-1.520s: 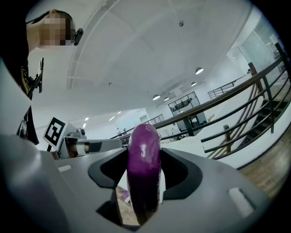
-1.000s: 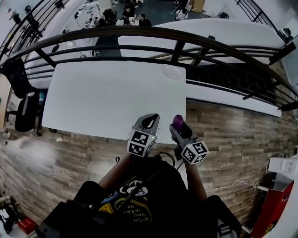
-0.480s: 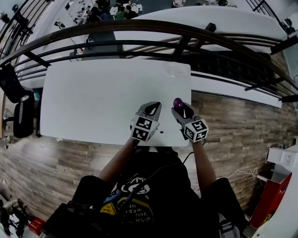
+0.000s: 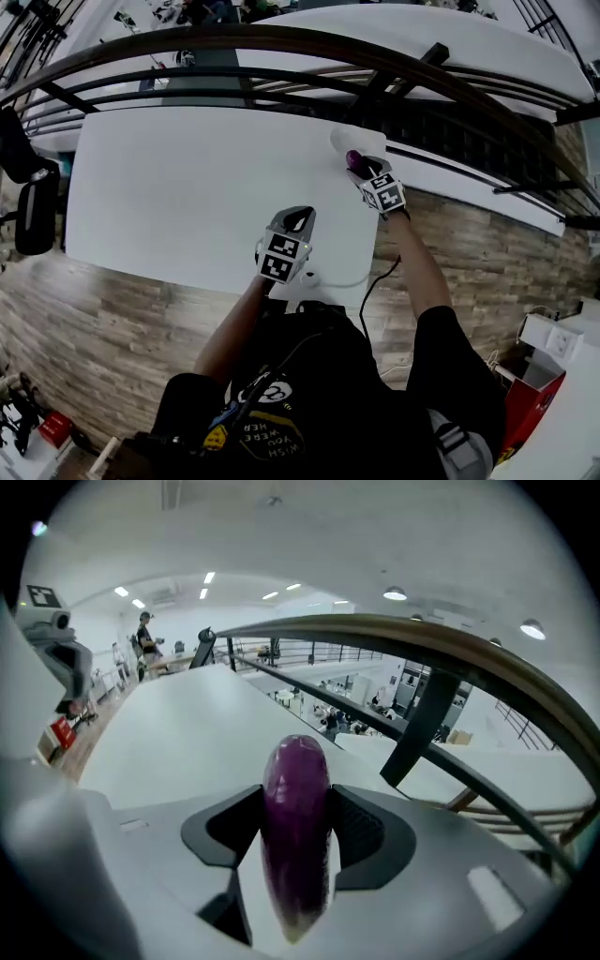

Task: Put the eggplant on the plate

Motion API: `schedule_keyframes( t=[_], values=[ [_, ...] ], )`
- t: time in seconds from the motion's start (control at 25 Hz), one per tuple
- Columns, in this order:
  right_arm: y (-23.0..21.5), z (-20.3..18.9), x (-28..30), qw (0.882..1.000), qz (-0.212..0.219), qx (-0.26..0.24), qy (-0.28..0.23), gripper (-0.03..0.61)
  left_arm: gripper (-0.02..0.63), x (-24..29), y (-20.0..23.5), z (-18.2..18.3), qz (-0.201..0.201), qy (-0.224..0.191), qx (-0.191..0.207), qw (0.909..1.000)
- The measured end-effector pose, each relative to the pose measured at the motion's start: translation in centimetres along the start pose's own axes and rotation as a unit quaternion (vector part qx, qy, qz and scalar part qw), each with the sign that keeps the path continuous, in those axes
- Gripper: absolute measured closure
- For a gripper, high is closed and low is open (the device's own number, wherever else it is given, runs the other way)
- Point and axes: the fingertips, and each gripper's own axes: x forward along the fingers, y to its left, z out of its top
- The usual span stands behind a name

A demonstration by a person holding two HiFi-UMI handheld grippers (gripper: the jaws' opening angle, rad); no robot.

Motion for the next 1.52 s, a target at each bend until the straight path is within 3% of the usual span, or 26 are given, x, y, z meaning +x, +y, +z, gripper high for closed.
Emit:
schedule_keyframes(
  t=[0.12,0.28,0.36,0.52,0.64,0.8,0.88,1.0,1.12,1.24,1.28,1.36,1.52],
  values=[
    [-2.8,1.8,4.9,0.996,0.003,-0.073,0.055,0.344,0.609,-1.7,1.6,-2.1,0.026,0.014,-0.023,0.9993],
    [-4.2,2.5,8.9,0.974,0.039,-0.172,0.139,0.345,0.609,-4.0,3.1,-4.6,0.068,0.028,-0.058,0.9956],
    [-4.6,1.8,10.2,0.966,0.058,-0.184,0.169,0.344,0.609,-4.9,3.5,-5.7,0.084,0.035,-0.064,0.9938],
    [-4.4,1.7,11.4,0.967,0.091,-0.166,0.17,0.344,0.609,-6.4,4.4,-7.9,0.105,0.043,-0.088,0.9896],
    [-4.5,1.9,10.9,0.967,0.09,-0.172,0.165,0.325,0.609,-6.8,4.4,-8.1,0.104,0.042,-0.09,0.9895],
    [-2.6,3.6,6.9,0.986,0.065,-0.136,0.071,0.274,0.609,-7.1,3.5,-6.7,0.09,0.028,-0.069,0.9931],
    [0.3,3.2,2.9,0.994,0.061,-0.091,0.005,0.27,0.609,-7.6,2.7,-5.8,0.082,0.021,-0.054,0.9949],
    [6.6,0.6,-5.4,0.994,0.057,0.004,-0.091,0.275,0.609,-7.9,1.1,-4.2,0.065,0.001,-0.038,0.9971],
    [12.1,-1.6,-14.2,0.974,0.019,0.14,-0.179,0.276,0.609,-8.4,-0.4,-1.8,0.053,-0.028,-0.031,0.9977],
    [16.0,-2.2,-21.5,0.932,-0.036,0.259,-0.25,0.347,0.609,-7.9,-1.7,1.3,0.043,-0.065,-0.02,0.9968],
    [16.8,-2.2,-23.5,0.923,-0.054,0.273,-0.266,0.382,0.609,-7.5,-2.5,2.5,0.034,-0.075,-0.008,0.9966],
    [17.3,-1.5,-26.6,0.917,-0.082,0.255,-0.294,0.433,0.609,-6.9,-4.6,5.0,0.014,-0.093,0.024,0.9952],
    [13.1,0.5,-31.8,0.906,-0.123,0.219,-0.341,0.519,0.609,-6.4,-9.3,9.2,-0.002,-0.134,0.065,0.9889]
  ],
)
